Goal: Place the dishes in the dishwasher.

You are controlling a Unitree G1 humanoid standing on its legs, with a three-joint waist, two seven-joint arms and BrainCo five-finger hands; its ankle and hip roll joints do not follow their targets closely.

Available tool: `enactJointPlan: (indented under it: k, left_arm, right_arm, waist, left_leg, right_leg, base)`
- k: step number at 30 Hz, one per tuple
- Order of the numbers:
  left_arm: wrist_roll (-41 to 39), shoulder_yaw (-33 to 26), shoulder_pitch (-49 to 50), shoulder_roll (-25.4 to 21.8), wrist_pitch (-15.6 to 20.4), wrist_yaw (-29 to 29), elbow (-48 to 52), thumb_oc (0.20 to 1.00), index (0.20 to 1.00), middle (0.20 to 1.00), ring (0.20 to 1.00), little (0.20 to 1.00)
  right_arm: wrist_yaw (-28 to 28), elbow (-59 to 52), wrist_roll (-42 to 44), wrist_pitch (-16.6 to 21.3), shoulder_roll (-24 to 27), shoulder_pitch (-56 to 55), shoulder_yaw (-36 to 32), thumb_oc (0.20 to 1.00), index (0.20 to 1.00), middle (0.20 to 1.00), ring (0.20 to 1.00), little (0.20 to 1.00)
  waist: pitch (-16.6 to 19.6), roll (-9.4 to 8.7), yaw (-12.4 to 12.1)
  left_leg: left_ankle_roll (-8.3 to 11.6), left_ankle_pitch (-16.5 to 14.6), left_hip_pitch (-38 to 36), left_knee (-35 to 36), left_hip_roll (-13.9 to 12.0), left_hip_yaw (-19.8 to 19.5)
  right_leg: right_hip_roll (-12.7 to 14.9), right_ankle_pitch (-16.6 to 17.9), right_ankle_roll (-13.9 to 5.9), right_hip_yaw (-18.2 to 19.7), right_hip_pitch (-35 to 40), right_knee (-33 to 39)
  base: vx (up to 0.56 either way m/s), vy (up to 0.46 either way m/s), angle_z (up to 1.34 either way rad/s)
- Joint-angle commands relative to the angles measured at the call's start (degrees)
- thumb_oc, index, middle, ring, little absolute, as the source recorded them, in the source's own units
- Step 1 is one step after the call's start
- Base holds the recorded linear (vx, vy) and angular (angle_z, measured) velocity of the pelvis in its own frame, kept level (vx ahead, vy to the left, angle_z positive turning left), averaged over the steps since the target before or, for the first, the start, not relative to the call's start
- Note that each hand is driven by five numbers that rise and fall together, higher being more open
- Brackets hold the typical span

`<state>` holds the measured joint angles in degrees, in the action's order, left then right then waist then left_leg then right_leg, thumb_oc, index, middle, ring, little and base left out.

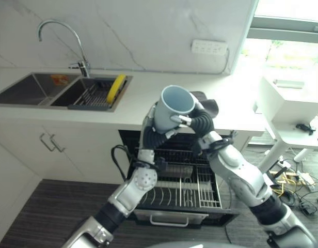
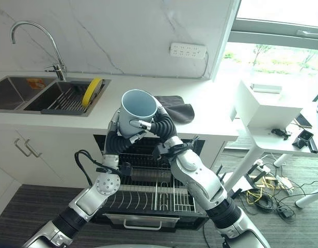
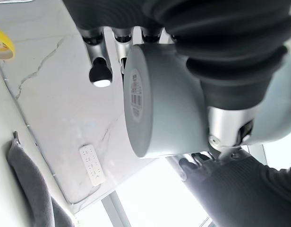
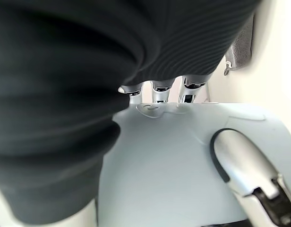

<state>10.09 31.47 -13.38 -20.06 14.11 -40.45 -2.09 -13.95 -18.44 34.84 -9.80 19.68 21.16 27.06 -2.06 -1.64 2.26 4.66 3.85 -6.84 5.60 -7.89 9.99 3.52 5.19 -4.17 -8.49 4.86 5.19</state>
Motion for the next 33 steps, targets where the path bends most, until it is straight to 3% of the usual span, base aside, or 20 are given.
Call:
enactJointPlan:
  k: [1, 15, 16, 17, 33]
  left_arm:
    - [1.4, 1.2, -6.8, -0.6, 3.2, 0.5, 2.5, 0.2, 0.2, 0.2, 0.2, 0.2]
    - [2.3, 2.9, -7.2, -0.7, 2.7, 0.9, 4.7, 0.2, 0.2, 0.2, 0.2, 0.2]
    - [2.3, 2.9, -7.3, -0.8, 2.7, 0.8, 4.8, 0.2, 0.2, 0.2, 0.2, 0.2]
    - [2.5, 3.0, -7.6, -0.8, 2.5, 0.8, 4.9, 0.2, 0.2, 0.2, 0.2, 0.2]
    - [1.8, 3.5, -7.8, -0.6, 2.8, 1.4, 4.3, 0.2, 0.2, 0.2, 0.2, 0.2]
  right_arm:
    - [-1.9, -1.8, -1.9, 3.2, -2.8, 6.3, -0.9, 1.0, 1.0, 1.0, 1.0, 1.0]
    - [-5.7, -2.1, -3.9, 3.9, -4.3, 6.4, 0.2, 1.0, 1.0, 1.0, 1.0, 1.0]
    - [-5.3, -2.1, -4.0, 3.7, -4.2, 6.5, 0.4, 0.944, 0.944, 0.944, 0.944, 0.944]
    - [-4.6, -2.1, -4.1, 3.1, -4.1, 6.7, 0.6, 0.2, 0.2, 0.2, 0.2, 0.2]
    - [-4.5, -3.0, -6.0, 4.7, -3.6, 7.0, -0.1, 0.2, 0.2, 0.2, 0.2, 0.2]
  waist:
    - [-1.5, -1.9, -0.6]
    - [-1.7, -1.59, -0.6]
    - [-1.8, -1.63, -0.7]
    - [-1.9, -1.66, -0.7]
    - [-1.8, -1.55, -0.4]
  left_leg:
    - [-2.46, -6.6, -2.4, -0.6, 1.9, 0.6]
    - [-2.45, -6.3, -2.0, -0.6, 1.8, 0.7]
    - [-2.46, -6.3, -2.0, -0.6, 1.8, 0.7]
    - [-2.46, -6.4, -2.1, -0.6, 1.8, 0.7]
    - [-2.51, -6.4, -2.3, -0.6, 1.9, 0.8]
  right_leg:
    - [2.5, -3.9, -3.23, 0.4, 3.5, -0.2]
    - [2.6, -3.8, -3.17, 0.4, 3.1, -0.2]
    - [2.6, -3.8, -3.19, 0.4, 3.2, -0.2]
    - [2.6, -3.9, -3.2, 0.4, 3.3, -0.2]
    - [2.6, -3.8, -3.28, 0.5, 3.3, -0.2]
  base:
    - [0.0, 0.0, 0.0]
    - [-0.01, 0.002, 0.01]
    - [0.0, 0.0, 0.0]
    - [0.0, 0.0, 0.0]
    - [0.0, 0.0, 0.0]
